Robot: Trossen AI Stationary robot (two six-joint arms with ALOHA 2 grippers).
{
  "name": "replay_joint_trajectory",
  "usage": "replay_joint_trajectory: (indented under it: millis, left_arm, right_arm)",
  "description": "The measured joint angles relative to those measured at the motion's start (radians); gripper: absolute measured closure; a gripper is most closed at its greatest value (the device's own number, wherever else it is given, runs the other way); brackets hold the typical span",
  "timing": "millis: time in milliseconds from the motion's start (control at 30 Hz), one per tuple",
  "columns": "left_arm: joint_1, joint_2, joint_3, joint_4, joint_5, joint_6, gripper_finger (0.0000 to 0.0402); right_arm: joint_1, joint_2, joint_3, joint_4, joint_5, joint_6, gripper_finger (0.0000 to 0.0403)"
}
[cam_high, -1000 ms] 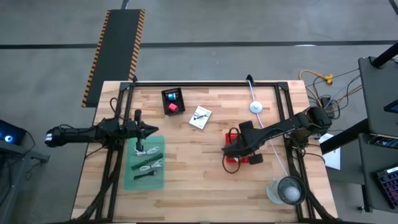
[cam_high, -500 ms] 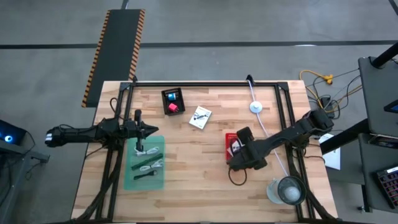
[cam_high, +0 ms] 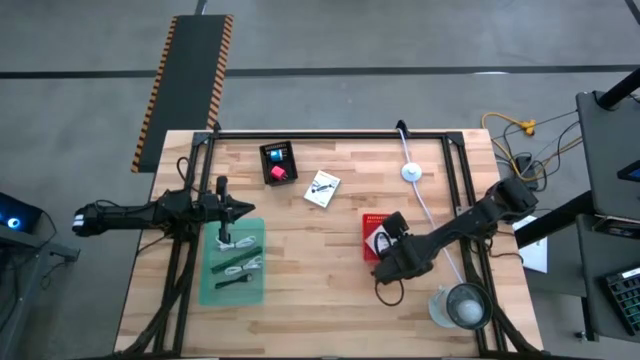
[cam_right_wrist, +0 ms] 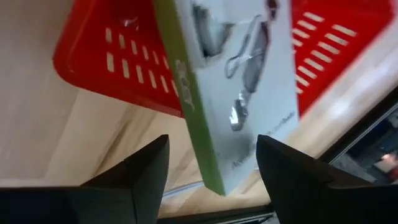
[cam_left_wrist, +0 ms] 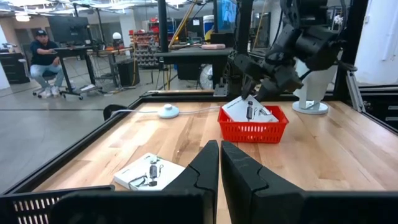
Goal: Pick and place items into bin
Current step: Put the bottom white USB box into the orange bin
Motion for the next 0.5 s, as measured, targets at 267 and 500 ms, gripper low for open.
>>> replay_joint_trajectory:
  millis: [267,500]
  left_arm:
    - [0.0,0.001,0.0,0.0,0.0,0.0,0.04]
    - [0.0,0.001,0.0,0.0,0.0,0.0,0.04]
  right_arm:
    - [0.002,0.002,-0.031,-0.004,0.029,0.001,0.0196]
    - [0.002,0.001,-0.008,-0.003,0.054,0.008,0.0231]
